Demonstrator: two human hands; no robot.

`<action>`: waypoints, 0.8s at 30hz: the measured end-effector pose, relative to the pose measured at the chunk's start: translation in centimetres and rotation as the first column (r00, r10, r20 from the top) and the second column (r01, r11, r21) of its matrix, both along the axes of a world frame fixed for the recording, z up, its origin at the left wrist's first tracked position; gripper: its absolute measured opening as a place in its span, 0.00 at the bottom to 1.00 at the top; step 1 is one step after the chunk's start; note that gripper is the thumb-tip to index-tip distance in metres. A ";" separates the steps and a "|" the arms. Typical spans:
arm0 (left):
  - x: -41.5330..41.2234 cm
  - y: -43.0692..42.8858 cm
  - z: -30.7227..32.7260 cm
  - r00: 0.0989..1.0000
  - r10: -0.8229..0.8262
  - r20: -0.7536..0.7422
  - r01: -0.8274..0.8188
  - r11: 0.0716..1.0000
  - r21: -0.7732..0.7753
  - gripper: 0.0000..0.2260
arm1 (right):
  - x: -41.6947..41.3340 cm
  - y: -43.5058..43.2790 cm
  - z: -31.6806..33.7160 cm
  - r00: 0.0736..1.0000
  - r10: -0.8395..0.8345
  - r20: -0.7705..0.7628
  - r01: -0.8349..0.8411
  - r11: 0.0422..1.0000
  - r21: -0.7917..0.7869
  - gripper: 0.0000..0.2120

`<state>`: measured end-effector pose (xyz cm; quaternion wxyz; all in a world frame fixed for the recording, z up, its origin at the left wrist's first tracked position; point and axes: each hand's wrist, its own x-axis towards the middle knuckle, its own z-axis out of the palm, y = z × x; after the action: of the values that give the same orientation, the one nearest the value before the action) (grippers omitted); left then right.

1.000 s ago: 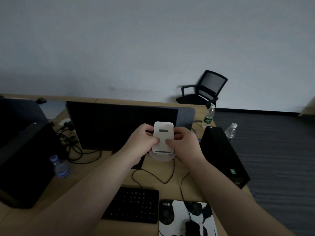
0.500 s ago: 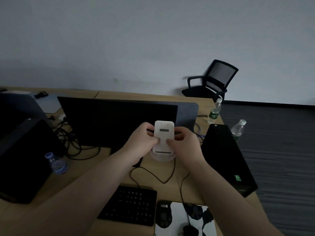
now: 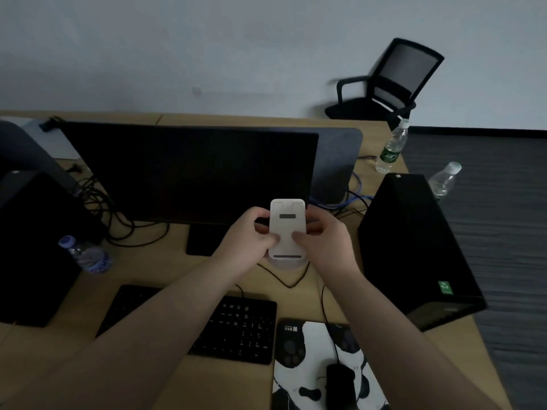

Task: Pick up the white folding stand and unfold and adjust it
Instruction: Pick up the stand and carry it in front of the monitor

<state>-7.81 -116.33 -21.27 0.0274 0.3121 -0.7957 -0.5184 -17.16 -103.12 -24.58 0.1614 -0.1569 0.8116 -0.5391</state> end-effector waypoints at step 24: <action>-2.8 -4.2 -20.8 0.987 0.007 0.163 -0.031 0.989 0.141 0.26 | -0.9 -3.6 -18.4 0.959 -0.101 0.264 0.065 0.988 0.142 0.23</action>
<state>-10.56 -120.50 -42.09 -0.0547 0.3618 -0.7529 -0.5470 -18.01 -106.70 -43.03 0.2578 -0.0367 0.8218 -0.5068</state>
